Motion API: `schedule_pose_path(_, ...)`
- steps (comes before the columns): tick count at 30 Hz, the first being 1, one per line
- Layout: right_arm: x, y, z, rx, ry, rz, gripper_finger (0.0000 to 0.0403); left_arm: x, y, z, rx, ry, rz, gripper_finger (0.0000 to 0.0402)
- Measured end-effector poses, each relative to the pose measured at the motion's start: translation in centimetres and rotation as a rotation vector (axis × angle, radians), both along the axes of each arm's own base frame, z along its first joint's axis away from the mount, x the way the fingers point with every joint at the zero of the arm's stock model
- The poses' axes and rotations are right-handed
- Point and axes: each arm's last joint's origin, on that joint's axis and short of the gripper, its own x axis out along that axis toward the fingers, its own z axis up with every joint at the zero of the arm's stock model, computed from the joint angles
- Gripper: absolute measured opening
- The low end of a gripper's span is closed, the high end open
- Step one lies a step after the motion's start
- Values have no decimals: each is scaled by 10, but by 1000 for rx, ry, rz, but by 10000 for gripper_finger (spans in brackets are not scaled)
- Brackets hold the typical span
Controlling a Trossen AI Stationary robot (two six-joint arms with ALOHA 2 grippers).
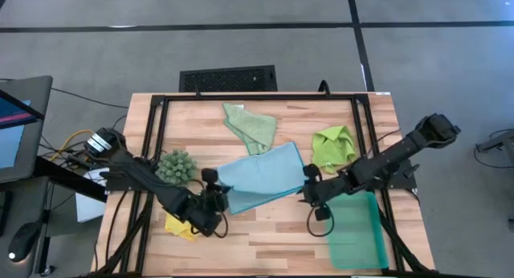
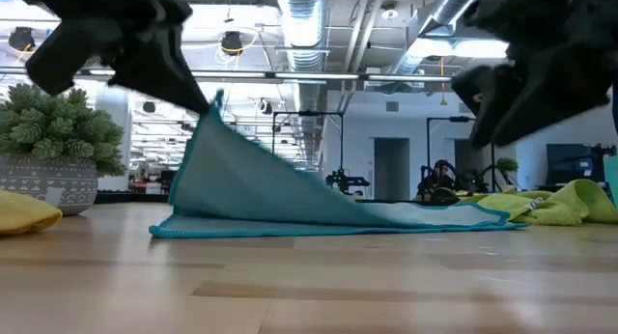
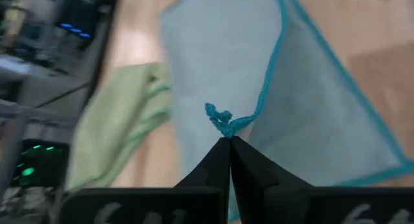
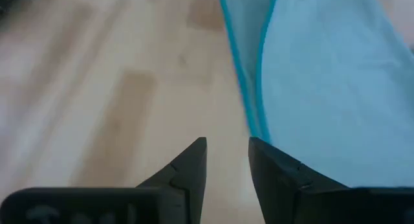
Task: Fold microfiber towels
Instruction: Fold the blue microfiber cloth
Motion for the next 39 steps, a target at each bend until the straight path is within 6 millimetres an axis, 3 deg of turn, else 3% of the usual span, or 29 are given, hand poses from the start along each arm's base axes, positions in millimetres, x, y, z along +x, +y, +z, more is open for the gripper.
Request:
schedule_pose_path(4, -6, -16, -7, -156, 131, 33, 171, -12, 4, 6, 23, -86, 55, 0)
schedule_pose_path(9, -11, -26, -12, -311, 217, 125, 187, -26, 10, -3, 45, -142, 121, 0)
schedule_pose_path(21, -2, -24, -25, -493, 241, 239, 194, -40, 19, -24, 8, -168, 193, 0)
schedule_pose_path(25, 4, -21, -29, -523, 183, 231, 196, -41, 20, -27, 6, -168, 195, 0)
schedule_pose_path(32, 2, -17, -45, -630, 267, 301, 180, -41, 19, -27, -36, -171, 207, 0)
schedule_pose_path(39, 2, -8, -22, -673, 327, 189, 165, -41, 18, -27, -37, -173, 205, 0)
